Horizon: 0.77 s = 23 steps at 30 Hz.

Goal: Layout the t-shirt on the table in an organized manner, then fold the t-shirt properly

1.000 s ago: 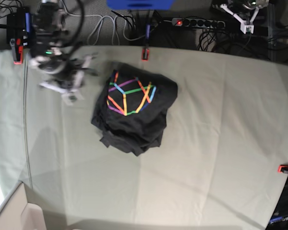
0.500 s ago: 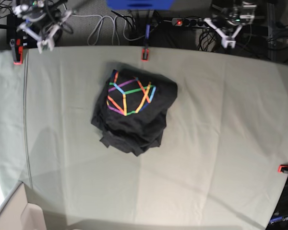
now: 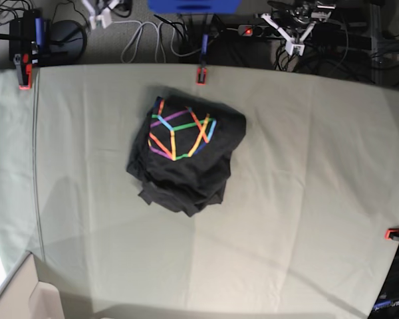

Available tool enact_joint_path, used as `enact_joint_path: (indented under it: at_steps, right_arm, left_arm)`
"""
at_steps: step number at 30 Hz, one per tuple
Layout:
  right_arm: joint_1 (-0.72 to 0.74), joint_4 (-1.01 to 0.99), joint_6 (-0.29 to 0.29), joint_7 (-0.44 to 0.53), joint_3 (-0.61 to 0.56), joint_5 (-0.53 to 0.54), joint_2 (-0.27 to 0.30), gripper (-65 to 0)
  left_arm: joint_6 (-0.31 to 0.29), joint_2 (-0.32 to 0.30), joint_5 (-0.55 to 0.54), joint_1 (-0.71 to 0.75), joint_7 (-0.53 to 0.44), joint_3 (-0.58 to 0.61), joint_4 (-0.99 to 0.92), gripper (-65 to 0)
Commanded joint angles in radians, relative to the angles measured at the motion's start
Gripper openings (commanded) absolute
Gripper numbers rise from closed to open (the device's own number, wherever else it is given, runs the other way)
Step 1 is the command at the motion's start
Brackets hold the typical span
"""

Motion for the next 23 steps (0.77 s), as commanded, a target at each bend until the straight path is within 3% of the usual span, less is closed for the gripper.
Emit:
enact_joint_path:
  at_steps: [1,6,8,10,13,19,23]
  right_arm:
    - [0.009,-0.049,0.01,0.045,-0.003,0.004,0.004,-65.0]
    - [0.112,-0.511,-0.413,0.368,0.0,0.009,0.056,-65.0]
    - [0.154,-0.718,-0.565,0.549,-0.003,0.006,0.071,-65.0]
    - [0.187,-0.872,-0.66,0.69,-0.005,0.003,0.082,-65.0]
    - [0.212,-0.944,-0.711,0.747,-0.026,0.001,0.09,-65.0]
    - [0.21,-0.868,-0.721,0.631,-0.13,0.003,0.09,-65.0]
    - [0.227,-0.867,-0.721,0.619,-0.13,0.003,0.09,-65.0]
  left_arm:
    - [0.031,-0.011,0.0,0.002,-0.009,0.0,0.001,-64.9]
    - [0.252,-0.005,-0.006,0.018,-0.013,-0.002,0.003,-64.9]
    - [0.29,0.012,0.0,0.018,-0.013,-0.002,0.001,-64.9]
    - [0.293,0.02,0.0,0.018,-0.009,0.0,0.001,-64.9]
    - [0.299,0.041,0.0,0.016,-0.004,0.0,0.0,-64.9]
    - [0.299,0.048,0.002,0.016,-0.004,0.0,0.0,-64.8]
    - [0.299,0.048,0.0,0.013,-0.004,-0.005,0.0,-64.7]
